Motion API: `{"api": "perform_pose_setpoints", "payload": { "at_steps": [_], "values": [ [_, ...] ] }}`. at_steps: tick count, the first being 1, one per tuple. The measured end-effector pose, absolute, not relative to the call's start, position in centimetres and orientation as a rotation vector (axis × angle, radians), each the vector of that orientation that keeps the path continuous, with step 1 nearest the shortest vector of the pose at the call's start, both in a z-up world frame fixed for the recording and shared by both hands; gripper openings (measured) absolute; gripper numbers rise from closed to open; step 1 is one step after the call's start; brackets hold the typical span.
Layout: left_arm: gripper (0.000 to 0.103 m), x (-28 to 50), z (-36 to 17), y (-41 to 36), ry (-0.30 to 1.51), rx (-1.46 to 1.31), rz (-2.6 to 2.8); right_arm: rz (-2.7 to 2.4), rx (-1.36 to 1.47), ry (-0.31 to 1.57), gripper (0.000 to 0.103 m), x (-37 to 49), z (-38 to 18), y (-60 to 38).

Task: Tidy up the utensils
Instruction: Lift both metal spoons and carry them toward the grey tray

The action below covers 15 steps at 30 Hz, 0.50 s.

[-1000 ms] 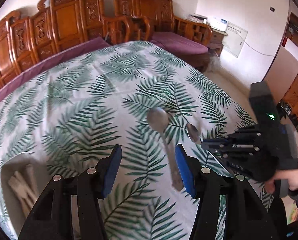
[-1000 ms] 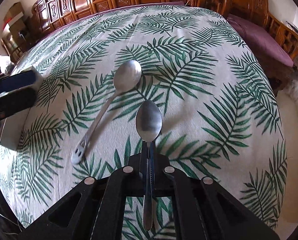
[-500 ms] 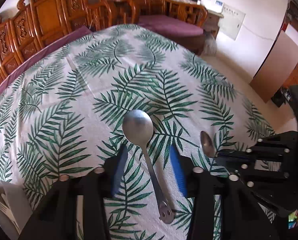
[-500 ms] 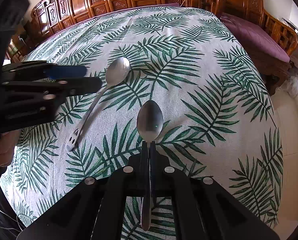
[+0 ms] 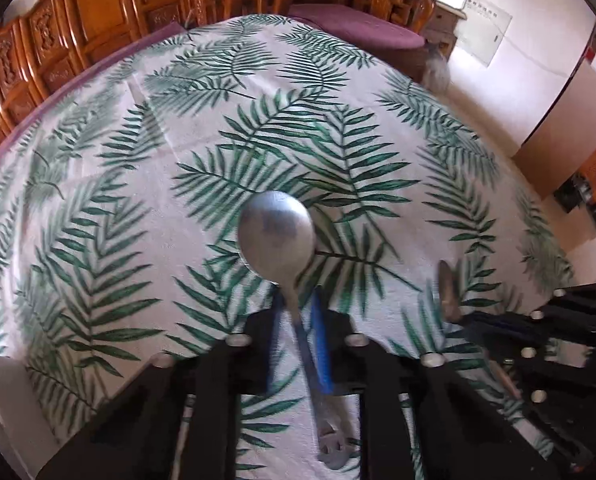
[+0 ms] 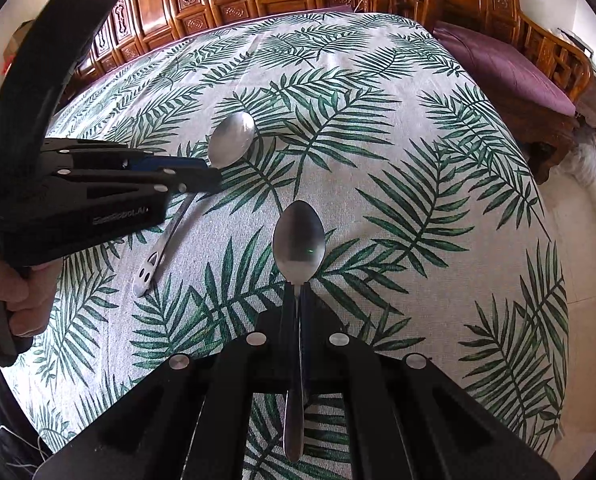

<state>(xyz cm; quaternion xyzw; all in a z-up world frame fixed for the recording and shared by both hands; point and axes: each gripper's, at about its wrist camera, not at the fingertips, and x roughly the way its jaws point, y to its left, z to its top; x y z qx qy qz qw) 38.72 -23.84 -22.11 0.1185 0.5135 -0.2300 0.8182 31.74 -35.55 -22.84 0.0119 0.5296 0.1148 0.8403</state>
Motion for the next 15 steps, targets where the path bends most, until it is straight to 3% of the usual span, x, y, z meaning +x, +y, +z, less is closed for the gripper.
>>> {"api": "perform_pose_setpoints", "payload": {
  "at_steps": [15],
  "values": [
    [0.005,35.5,-17.6,-20.5,1.0,0.215,-0.485,0.264,0.022,1.043,0.003,30.4,-18.9,-33.1]
  ]
}}
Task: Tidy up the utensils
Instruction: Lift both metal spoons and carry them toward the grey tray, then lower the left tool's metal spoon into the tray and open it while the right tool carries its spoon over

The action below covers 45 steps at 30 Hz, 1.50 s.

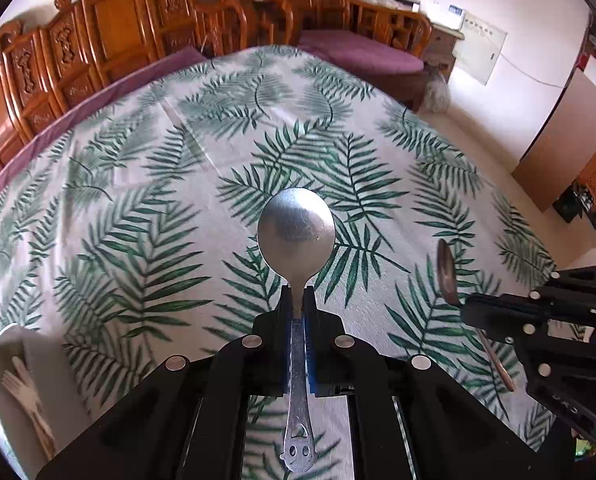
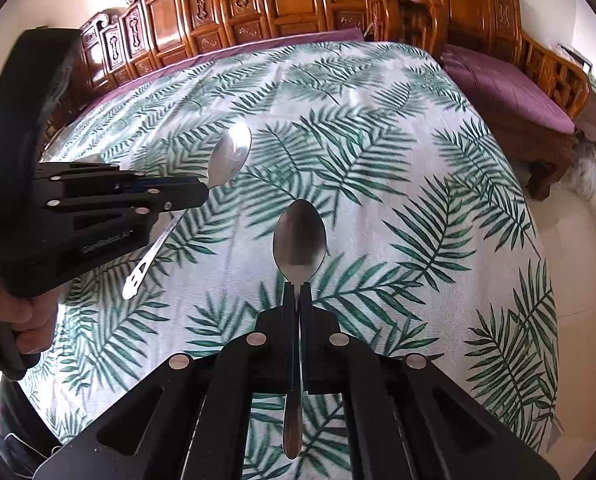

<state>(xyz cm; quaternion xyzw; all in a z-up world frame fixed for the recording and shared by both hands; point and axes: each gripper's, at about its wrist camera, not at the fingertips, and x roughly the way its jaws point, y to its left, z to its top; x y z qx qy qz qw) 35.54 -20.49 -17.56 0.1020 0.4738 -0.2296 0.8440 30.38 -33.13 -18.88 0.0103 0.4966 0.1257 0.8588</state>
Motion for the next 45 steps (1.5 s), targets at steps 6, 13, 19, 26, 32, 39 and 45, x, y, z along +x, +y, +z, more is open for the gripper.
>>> {"api": "perform_pose_setpoints", "payload": {
  "at_steps": [6,13,19,26,32,39,45],
  "values": [
    [0.005,34.2,-14.1,-17.9,0.945,0.18,-0.471,0.272,0.008,1.008,0.003,29.6,-16.6,-31.6],
    [0.005,32.5,-10.4,-13.9,0.884,0.151,-0.433,0.303,-0.018,0.971,0.003,28.9,-14.0,-28.6],
    [0.005,31.0,-8.1,-9.5,0.847,0.117,-0.395,0.347,-0.048,0.946,0.003,28.6,-12.3,-25.1],
    [0.005,29.5,-7.5,-4.7,0.831,0.086,-0.341,0.402,-0.09,0.944,0.003,28.5,-11.4,-20.9],
    [0.005,29.3,-8.5,-1.0,0.845,0.06,-0.304,0.429,-0.108,0.942,0.003,28.8,-11.0,-17.9],
    [0.005,30.2,-11.3,2.8,0.896,0.017,-0.255,0.468,-0.148,0.953,0.003,29.1,-11.1,-13.7],
    [0.005,30.7,-13.4,4.2,0.928,-0.016,-0.244,0.484,-0.167,0.953,0.0,28.9,-11.2,-11.7]
  ]
}}
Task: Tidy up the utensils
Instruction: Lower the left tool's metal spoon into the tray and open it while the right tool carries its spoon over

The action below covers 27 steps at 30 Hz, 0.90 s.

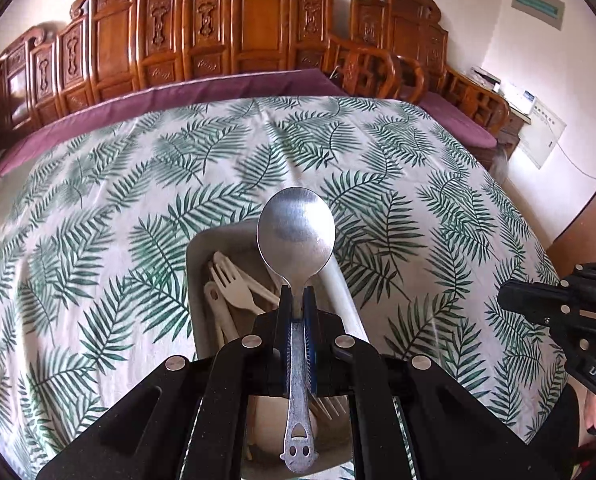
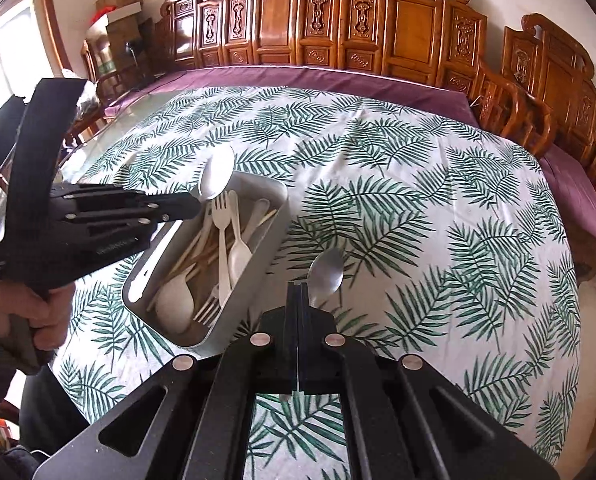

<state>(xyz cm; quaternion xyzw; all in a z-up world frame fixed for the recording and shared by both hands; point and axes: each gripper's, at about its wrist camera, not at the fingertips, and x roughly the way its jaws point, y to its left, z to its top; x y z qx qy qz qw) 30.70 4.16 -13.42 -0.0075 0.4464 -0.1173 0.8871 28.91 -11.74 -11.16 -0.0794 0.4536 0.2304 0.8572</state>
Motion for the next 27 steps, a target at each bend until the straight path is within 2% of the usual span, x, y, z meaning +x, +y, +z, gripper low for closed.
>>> {"api": "perform_pose_setpoints", "payload": {
  "at_steps": [8,11,12,14,19,20,22,25,26,27],
  "values": [
    [0.005,30.9,-14.9,4.7,0.946,-0.036,-0.246,0.467,-0.081,1.02,0.001,30.2,-13.8,-12.2],
    [0.005,30.6,-14.9,4.6,0.942,-0.025,-0.25,0.414,-0.084,1.054,0.008,30.9,-16.2,-12.3],
    [0.005,30.6,-14.9,4.7,0.942,-0.026,-0.251,0.405,-0.075,1.071,0.026,31.4,-17.2,-12.2],
    [0.005,30.6,-14.9,4.9,0.942,-0.03,-0.249,0.385,-0.062,1.085,0.047,32.2,-18.4,-12.2],
    [0.005,30.4,-14.7,5.4,0.936,-0.039,-0.249,0.316,-0.055,1.134,0.043,34.9,-21.4,-12.1],
    [0.005,30.4,-14.7,5.4,0.936,-0.04,-0.25,0.292,-0.052,1.153,0.036,35.3,-22.1,-12.2],
    [0.005,30.3,-14.6,5.4,0.935,-0.044,-0.254,0.275,-0.036,1.168,0.031,35.8,-22.7,-12.4],
    [0.005,30.1,-14.5,5.3,0.931,-0.045,-0.262,0.25,-0.074,1.165,0.031,36.2,-22.7,-11.9],
    [0.005,30.1,-14.5,5.3,0.931,-0.043,-0.264,0.241,-0.131,1.161,0.027,36.1,-22.8,-11.3],
    [0.005,30.0,-14.5,5.2,0.929,-0.041,-0.266,0.243,-0.163,1.154,0.018,36.0,-22.8,-11.0]
  ]
}}
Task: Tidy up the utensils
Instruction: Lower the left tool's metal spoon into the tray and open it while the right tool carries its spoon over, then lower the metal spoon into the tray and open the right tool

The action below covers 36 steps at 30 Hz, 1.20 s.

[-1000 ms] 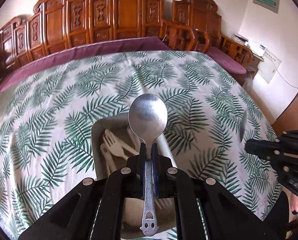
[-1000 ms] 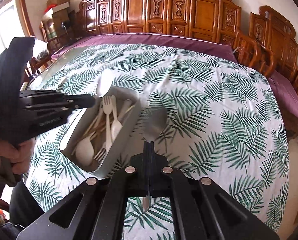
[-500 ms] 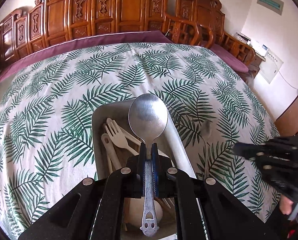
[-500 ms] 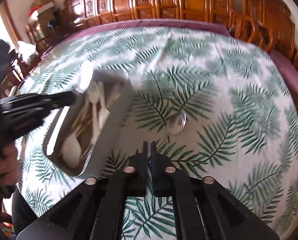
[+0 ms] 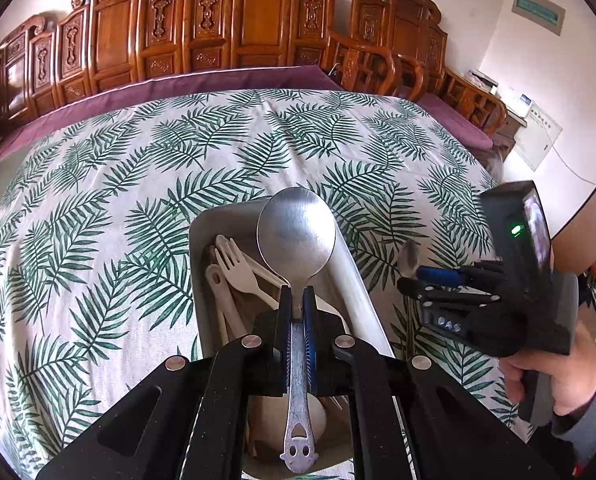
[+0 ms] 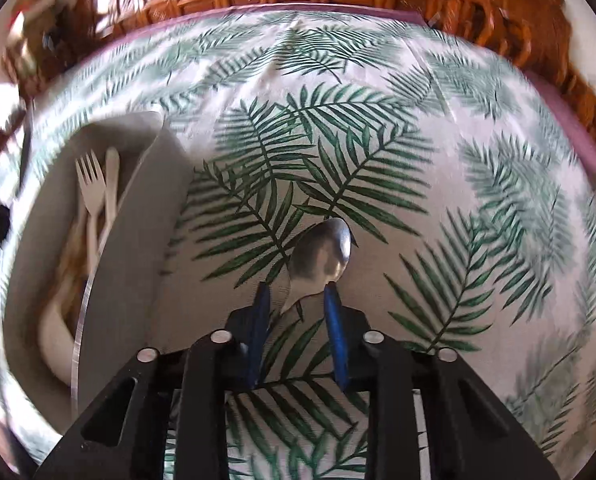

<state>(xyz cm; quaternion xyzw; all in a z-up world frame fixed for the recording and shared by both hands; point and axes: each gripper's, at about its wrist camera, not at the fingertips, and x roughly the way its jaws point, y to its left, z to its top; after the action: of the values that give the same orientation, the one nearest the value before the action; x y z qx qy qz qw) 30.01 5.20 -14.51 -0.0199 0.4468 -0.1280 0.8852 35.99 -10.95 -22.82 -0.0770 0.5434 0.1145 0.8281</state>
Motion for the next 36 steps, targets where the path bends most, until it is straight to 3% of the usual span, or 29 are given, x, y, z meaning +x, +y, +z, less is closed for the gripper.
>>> {"api": "perform_pose_setpoints", "payload": {
  "at_steps": [3,13,21,26,36],
  "values": [
    [0.005,30.0,-14.5,5.2,0.927,-0.047,-0.266,0.263,-0.208,1.158,0.004,35.7,-22.9,-10.4],
    [0.005,30.2,-15.0,5.9,0.937,-0.059,-0.249,0.306,-0.196,1.146,0.003,33.8,-20.8,-11.2],
    [0.006,30.5,-15.3,6.5,0.945,-0.064,-0.225,0.394,-0.158,1.031,0.003,32.6,-14.3,-10.2],
    [0.012,29.9,-14.1,7.2,0.907,-0.07,-0.212,0.454,-0.153,0.975,0.003,32.6,-11.5,-8.1],
    [0.014,27.1,-11.7,10.7,0.847,-0.087,-0.129,0.542,-0.14,0.955,0.003,32.9,-10.7,-3.8]
  ]
}}
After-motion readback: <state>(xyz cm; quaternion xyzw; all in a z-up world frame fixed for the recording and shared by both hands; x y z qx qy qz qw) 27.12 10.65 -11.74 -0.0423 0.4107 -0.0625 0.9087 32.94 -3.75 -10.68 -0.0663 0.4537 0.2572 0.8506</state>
